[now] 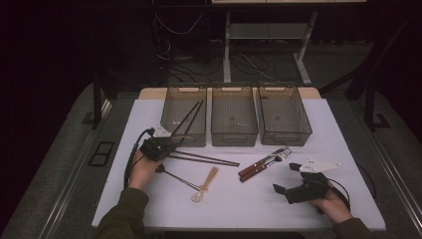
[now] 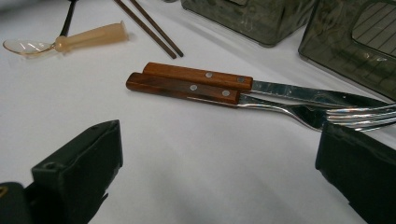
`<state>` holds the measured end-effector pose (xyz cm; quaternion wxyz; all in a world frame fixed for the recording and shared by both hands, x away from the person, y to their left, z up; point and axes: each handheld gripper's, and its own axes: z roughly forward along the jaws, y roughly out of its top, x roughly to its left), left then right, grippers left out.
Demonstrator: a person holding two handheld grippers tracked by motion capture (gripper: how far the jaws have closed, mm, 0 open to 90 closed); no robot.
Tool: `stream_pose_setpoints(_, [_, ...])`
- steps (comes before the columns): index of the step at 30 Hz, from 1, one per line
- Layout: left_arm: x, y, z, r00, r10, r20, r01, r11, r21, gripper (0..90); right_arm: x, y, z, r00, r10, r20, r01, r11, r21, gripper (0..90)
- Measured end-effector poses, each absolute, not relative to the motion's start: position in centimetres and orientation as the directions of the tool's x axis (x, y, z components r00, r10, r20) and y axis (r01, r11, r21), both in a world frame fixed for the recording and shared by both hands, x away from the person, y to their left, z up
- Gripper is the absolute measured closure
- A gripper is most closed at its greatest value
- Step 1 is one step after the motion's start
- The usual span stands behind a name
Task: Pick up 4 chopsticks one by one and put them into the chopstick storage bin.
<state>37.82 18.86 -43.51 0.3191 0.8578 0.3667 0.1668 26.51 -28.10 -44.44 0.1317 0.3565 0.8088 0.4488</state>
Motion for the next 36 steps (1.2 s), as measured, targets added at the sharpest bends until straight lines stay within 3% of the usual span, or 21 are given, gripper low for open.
stream_pose_setpoints(24, [38.0, 16.6, -44.3, 0.734, 0.668, 0.126, 0.431, -0.600, 0.674, 89.0, 26.5, -28.1, -44.5, -0.715, 0.692, 0.105, 0.456, 0.347, 0.820, 0.9])
stream_pose_setpoints(36, [37.9, 17.8, -44.2, 0.712, 0.691, 0.122, 0.473, -0.601, 0.645, 89.1, 26.5, -28.1, -44.4, -0.714, 0.692, 0.107, 0.456, 0.344, 0.821, 0.9])
